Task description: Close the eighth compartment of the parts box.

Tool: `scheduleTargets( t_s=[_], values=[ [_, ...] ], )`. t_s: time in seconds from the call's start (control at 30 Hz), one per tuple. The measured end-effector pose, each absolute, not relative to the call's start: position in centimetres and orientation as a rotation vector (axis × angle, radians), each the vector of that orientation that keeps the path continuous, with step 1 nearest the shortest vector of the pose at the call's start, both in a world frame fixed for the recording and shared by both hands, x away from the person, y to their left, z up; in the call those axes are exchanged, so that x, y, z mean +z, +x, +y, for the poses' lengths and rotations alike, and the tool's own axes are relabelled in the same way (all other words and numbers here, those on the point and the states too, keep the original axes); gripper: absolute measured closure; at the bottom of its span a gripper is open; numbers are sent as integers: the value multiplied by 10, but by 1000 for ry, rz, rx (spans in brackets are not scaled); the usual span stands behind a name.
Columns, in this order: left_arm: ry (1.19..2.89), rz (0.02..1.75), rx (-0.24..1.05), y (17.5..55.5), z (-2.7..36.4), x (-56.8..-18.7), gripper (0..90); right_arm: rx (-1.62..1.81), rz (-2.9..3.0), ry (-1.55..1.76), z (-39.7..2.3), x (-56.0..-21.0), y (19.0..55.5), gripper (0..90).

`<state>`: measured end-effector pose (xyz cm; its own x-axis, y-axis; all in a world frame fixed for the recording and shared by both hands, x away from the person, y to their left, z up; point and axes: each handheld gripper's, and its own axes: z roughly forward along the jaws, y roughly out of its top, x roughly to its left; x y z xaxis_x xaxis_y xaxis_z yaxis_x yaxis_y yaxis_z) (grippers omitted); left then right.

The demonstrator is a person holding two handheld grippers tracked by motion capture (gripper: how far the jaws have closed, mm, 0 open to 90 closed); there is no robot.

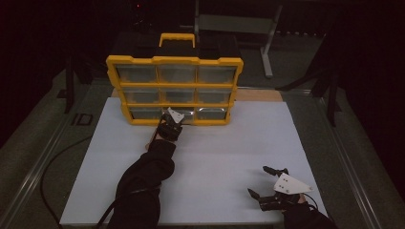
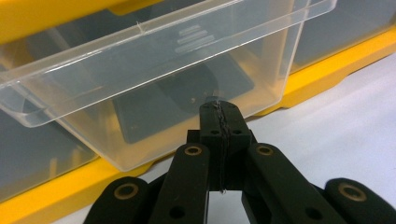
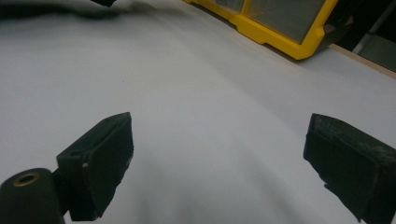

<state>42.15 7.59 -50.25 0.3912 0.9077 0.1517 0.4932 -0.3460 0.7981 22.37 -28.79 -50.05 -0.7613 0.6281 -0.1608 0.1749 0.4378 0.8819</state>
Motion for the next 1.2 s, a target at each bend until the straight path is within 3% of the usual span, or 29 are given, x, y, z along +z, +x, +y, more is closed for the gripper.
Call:
scheduleTargets(
  t_s=[1.2],
  values=[
    [1997, 1215, 811, 440, 73, -501, 892, 1297, 2226, 684, -288, -502, 225, 84]
  ],
)
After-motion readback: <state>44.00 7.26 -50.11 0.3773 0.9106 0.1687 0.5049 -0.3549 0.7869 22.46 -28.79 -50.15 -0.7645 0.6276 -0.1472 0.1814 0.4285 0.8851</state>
